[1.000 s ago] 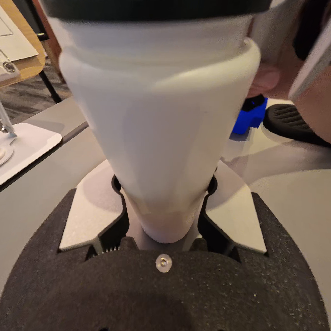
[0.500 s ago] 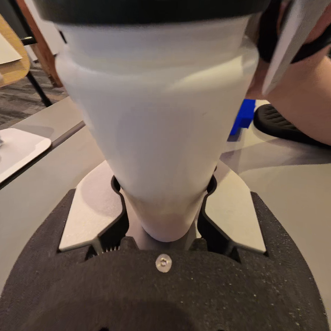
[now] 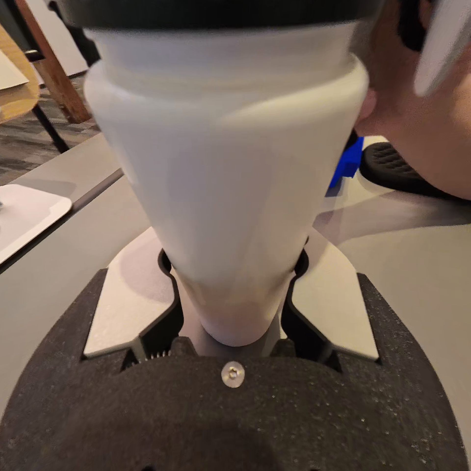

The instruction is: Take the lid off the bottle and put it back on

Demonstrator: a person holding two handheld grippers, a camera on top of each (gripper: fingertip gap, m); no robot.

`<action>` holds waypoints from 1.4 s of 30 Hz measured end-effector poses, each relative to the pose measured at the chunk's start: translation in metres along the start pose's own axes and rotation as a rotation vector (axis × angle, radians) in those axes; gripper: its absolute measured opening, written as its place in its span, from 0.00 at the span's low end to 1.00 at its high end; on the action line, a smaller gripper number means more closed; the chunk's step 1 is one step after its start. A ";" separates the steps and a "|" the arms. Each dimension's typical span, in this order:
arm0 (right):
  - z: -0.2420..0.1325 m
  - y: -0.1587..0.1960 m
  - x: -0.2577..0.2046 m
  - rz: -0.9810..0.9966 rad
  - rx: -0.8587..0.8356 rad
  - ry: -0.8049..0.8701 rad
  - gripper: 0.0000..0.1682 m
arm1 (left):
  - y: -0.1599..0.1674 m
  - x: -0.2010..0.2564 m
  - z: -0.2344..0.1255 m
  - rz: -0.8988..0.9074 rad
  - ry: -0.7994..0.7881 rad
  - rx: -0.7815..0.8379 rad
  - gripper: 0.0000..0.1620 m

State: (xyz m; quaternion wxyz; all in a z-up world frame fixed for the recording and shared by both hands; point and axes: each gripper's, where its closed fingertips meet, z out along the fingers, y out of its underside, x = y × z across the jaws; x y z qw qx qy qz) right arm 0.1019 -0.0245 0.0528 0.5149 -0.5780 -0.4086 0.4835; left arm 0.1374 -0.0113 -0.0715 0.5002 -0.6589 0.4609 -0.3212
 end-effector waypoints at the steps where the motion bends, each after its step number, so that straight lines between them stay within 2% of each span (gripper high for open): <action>1: -0.003 0.000 0.000 0.004 -0.008 -0.024 0.47 | 0.000 0.004 0.001 0.001 0.022 0.002 0.60; 4: -0.007 0.006 -0.005 -0.019 -0.070 -0.085 0.44 | -0.001 0.012 0.003 0.013 0.059 0.009 0.60; 11: -0.001 0.012 0.002 -0.127 -0.120 0.036 0.42 | -0.001 0.006 0.003 0.001 0.006 -0.010 0.60; 14: 0.004 0.011 0.007 -0.104 -0.101 0.146 0.42 | 0.001 -0.002 0.001 -0.023 -0.057 -0.027 0.60; 19: 0.009 0.009 0.014 -0.094 0.004 0.452 0.42 | 0.003 -0.014 -0.002 -0.049 -0.146 -0.050 0.60; 22: 0.009 0.010 0.012 -0.169 0.007 0.524 0.42 | 0.003 -0.013 -0.003 -0.035 -0.152 -0.056 0.60; 24: 0.011 0.010 0.012 -0.195 -0.035 0.475 0.42 | 0.003 -0.013 -0.003 -0.048 -0.140 -0.045 0.60; 30: 0.004 0.014 0.003 -0.160 -0.148 0.106 0.46 | 0.003 -0.004 -0.002 -0.018 -0.033 -0.046 0.60; 33: -0.003 0.012 -0.004 -0.179 -0.138 0.002 0.46 | 0.001 0.007 0.000 -0.003 0.039 -0.035 0.60; 36: -0.007 0.011 -0.004 -0.216 -0.133 0.002 0.40 | 0.001 0.013 0.001 0.015 0.066 -0.038 0.60; 38: -0.005 0.010 -0.002 -0.193 -0.131 0.025 0.41 | 0.001 0.011 0.001 0.006 0.049 -0.038 0.60; 42: 0.002 0.009 0.006 -0.150 -0.124 0.169 0.41 | 0.001 0.002 0.000 -0.048 -0.030 -0.050 0.60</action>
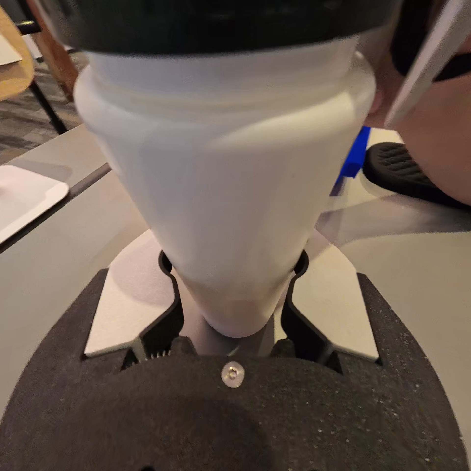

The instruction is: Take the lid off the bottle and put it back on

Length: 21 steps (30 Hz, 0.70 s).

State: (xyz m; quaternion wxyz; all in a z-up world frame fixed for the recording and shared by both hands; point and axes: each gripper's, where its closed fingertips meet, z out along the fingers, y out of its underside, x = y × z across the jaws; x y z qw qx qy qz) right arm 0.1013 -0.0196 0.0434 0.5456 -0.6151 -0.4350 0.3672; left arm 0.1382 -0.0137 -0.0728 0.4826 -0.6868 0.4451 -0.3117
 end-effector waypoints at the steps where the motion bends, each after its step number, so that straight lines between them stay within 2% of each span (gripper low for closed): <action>1: 0.002 0.000 0.002 0.013 -0.005 0.057 0.41 | 0.001 -0.005 -0.001 -0.011 -0.038 -0.011 0.60; 5: 0.005 0.001 0.003 0.017 0.003 0.303 0.41 | 0.004 -0.016 -0.005 -0.005 -0.133 -0.036 0.60; 8: 0.006 0.000 0.002 -0.009 0.033 0.367 0.41 | 0.004 -0.016 -0.005 -0.008 -0.155 -0.043 0.60; 11: 0.007 0.006 0.003 -0.026 -0.070 0.250 0.41 | 0.003 -0.015 -0.005 -0.014 -0.114 -0.024 0.60; 14: 0.003 0.007 -0.007 -0.019 -0.099 0.010 0.50 | 0.003 -0.012 -0.004 0.005 -0.083 -0.018 0.60; 19: -0.008 0.005 -0.007 -0.004 -0.042 -0.146 0.49 | 0.001 0.002 -0.001 0.029 0.024 0.002 0.60; 21: -0.009 0.008 -0.009 -0.027 -0.054 -0.173 0.42 | 0.000 0.010 0.001 0.047 0.065 0.004 0.60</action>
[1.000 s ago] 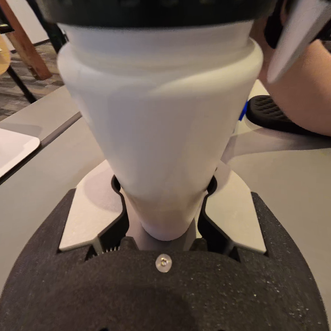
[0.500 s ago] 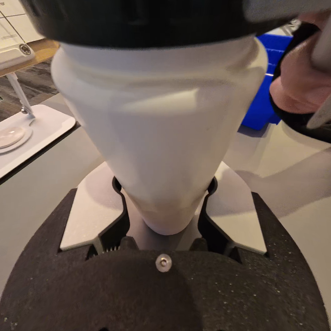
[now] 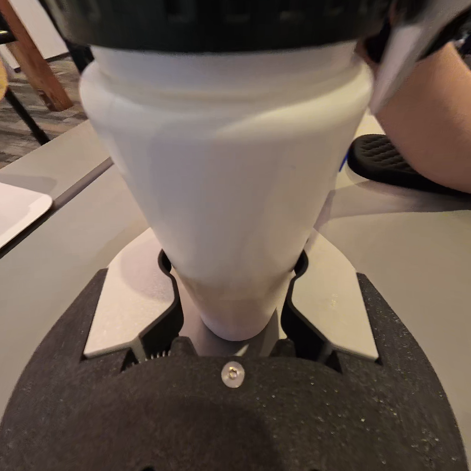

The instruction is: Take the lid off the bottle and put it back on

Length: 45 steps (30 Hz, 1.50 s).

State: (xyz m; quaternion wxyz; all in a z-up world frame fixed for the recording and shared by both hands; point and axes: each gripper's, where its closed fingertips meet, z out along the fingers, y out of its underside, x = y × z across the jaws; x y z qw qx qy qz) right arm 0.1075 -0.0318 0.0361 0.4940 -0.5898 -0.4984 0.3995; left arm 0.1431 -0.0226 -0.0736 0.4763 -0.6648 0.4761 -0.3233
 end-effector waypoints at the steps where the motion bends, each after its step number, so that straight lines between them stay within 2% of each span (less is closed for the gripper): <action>1: 0.000 0.000 -0.001 -0.024 0.002 0.000 0.41 | 0.000 0.001 0.000 0.010 0.000 -0.002 0.60; 7: 0.008 -0.002 0.006 0.026 0.022 0.118 0.41 | 0.000 -0.007 -0.001 -0.038 -0.065 -0.011 0.60; 13: 0.016 -0.005 0.009 0.008 0.049 0.448 0.41 | 0.004 -0.018 -0.006 -0.087 -0.179 -0.054 0.59; 16: 0.018 -0.006 0.006 -0.065 0.052 0.511 0.41 | 0.003 -0.019 -0.007 -0.071 -0.190 -0.041 0.59; 19: 0.020 -0.003 0.005 -0.132 -0.020 0.424 0.41 | 0.002 -0.020 -0.007 -0.076 -0.177 -0.021 0.59; 22: 0.018 -0.002 -0.002 -0.114 -0.030 0.235 0.48 | 0.001 -0.019 -0.007 -0.076 -0.151 -0.003 0.59; 27: 0.004 -0.011 0.000 0.058 0.108 0.068 0.47 | 0.000 -0.010 -0.002 -0.021 -0.101 0.002 0.59; 29: 0.002 -0.011 0.000 0.104 0.121 0.022 0.40 | -0.001 -0.006 -0.001 -0.004 -0.084 0.008 0.60; 40: -0.006 -0.007 0.006 0.118 0.108 -0.016 0.40 | -0.010 0.000 0.007 -0.068 0.042 0.172 0.61; 45: -0.003 -0.008 0.013 0.126 0.126 0.064 0.40 | -0.008 -0.010 0.008 -0.092 -0.057 0.131 0.60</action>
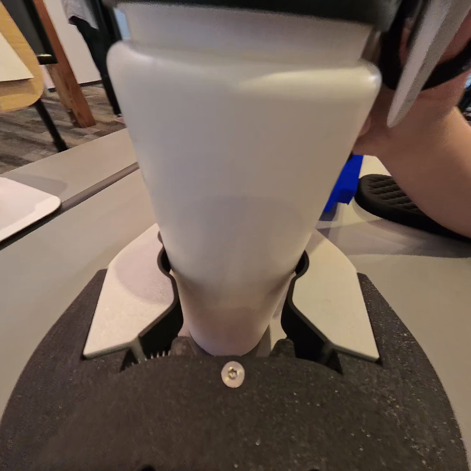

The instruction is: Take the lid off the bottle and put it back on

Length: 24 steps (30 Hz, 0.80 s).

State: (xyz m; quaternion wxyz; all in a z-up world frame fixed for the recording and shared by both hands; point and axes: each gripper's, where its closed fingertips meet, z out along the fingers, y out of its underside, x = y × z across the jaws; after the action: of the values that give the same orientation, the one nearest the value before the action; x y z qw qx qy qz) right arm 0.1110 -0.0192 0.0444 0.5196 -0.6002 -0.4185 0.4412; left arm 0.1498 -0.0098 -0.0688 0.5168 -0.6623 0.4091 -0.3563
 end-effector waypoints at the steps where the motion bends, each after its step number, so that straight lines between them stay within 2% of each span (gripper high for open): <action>1: 0.001 0.000 0.002 -0.006 0.004 0.035 0.40 | 0.000 -0.004 0.000 -0.003 -0.034 -0.002 0.60; 4: 0.005 -0.002 0.007 -0.014 0.051 0.173 0.40 | 0.000 -0.014 -0.001 -0.016 -0.123 -0.011 0.60; 8: 0.007 -0.002 0.010 -0.019 0.115 0.301 0.41 | 0.001 -0.019 -0.002 -0.024 -0.157 -0.019 0.60; 10: 0.008 0.000 0.008 -0.087 0.066 0.273 0.41 | 0.001 -0.018 -0.002 -0.024 -0.134 -0.017 0.60; 12: 0.008 0.001 0.002 -0.138 0.026 0.172 0.42 | 0.001 -0.015 -0.003 -0.013 -0.094 -0.013 0.60; 17: 0.001 0.005 -0.008 -0.118 -0.025 -0.035 0.46 | 0.001 0.002 -0.003 0.013 0.039 -0.007 0.61; 20: -0.001 0.005 -0.007 -0.160 -0.019 -0.027 0.41 | 0.002 0.009 -0.002 0.022 0.079 -0.011 0.61; 24: 0.001 0.005 -0.005 -0.135 -0.025 0.005 0.41 | 0.002 0.006 -0.002 0.016 0.045 -0.022 0.60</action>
State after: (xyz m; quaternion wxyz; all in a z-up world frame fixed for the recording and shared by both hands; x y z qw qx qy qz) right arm 0.1092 -0.0239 0.0397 0.5415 -0.5781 -0.4624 0.3984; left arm 0.1505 -0.0162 -0.0700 0.5028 -0.6565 0.4298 -0.3627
